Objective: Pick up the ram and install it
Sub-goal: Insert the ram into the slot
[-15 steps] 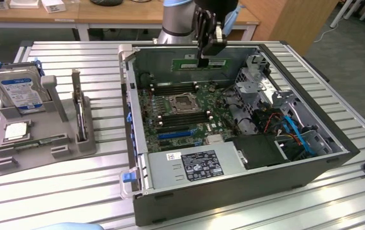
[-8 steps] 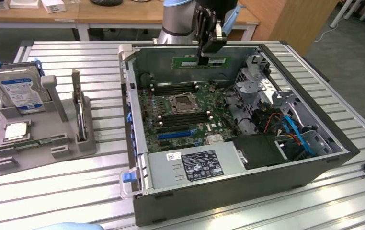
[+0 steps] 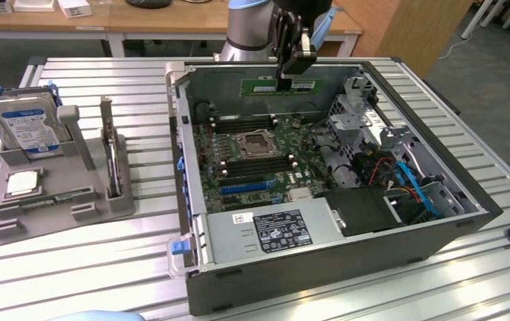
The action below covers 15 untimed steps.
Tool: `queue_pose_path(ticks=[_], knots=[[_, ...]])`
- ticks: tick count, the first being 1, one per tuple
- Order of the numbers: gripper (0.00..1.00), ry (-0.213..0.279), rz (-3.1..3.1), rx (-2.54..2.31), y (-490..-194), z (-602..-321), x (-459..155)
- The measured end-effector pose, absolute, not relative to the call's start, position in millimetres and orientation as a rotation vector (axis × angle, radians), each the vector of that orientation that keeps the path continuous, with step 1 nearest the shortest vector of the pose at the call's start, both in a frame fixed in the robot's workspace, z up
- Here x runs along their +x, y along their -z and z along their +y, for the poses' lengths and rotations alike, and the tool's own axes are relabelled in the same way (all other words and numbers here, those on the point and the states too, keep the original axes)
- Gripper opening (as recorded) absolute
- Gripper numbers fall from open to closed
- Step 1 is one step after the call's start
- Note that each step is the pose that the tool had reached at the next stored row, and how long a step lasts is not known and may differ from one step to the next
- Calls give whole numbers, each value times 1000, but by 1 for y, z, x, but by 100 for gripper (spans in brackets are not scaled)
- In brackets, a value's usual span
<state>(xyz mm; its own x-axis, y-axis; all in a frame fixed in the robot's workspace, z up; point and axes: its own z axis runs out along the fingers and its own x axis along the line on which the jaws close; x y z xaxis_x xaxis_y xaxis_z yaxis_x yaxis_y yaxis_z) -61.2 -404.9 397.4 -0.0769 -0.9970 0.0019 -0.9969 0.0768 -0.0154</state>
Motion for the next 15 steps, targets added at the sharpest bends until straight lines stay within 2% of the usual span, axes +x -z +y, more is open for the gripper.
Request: queue_pose_path(ticks=[15], knots=[[13, 20, 2299, -2128, -375, -405, -62]])
